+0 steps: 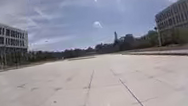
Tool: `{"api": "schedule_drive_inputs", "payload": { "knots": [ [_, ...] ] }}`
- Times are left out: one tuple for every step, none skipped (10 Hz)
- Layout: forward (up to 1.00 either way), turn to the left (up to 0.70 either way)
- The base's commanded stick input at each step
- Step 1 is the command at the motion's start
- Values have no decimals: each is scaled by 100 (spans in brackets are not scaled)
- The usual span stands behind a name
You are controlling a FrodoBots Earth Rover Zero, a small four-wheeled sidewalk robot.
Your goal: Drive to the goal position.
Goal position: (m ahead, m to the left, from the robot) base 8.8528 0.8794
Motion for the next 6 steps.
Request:
{"api": "schedule_drive_inputs", "payload": {
  "knots": [
    [50,4],
    [50,8],
    [50,31],
    [50,21],
    [50,11],
    [50,1]
  ]
}}
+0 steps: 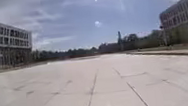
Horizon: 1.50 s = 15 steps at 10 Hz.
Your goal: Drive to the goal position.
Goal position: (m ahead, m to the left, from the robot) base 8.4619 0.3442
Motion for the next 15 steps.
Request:
{"api": "schedule_drive_inputs", "payload": {
  "knots": [
    [50,0],
    [50,0],
    [50,0],
    [50,0],
    [50,0],
    [50,0],
    [50,1],
    [50,7],
    [50,11],
    [50,6],
    [50,1],
    [50,12],
    [50,17],
    [50,9],
    [50,10]
  ]
}}
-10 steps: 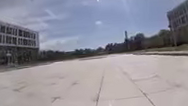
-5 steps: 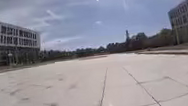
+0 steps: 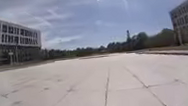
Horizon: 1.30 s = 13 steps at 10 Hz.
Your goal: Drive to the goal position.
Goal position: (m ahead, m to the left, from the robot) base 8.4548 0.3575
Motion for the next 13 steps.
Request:
{"api": "schedule_drive_inputs", "payload": {
  "knots": [
    [50,16],
    [50,14],
    [50,1],
    [50,4],
    [50,7],
    [50,10],
    [50,11],
    [50,9],
    [50,7],
    [50,5],
    [50,3],
    [50,1],
    [50,0]
  ]
}}
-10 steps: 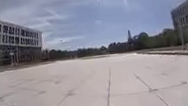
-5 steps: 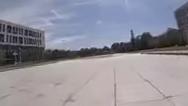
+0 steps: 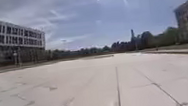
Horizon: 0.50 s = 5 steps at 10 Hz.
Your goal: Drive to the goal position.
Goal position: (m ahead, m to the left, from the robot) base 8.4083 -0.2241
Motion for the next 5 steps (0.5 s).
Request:
{"api": "schedule_drive_inputs", "payload": {
  "knots": [
    [50,0],
    [50,0],
    [50,0],
    [50,0],
    [50,0]
  ]
}}
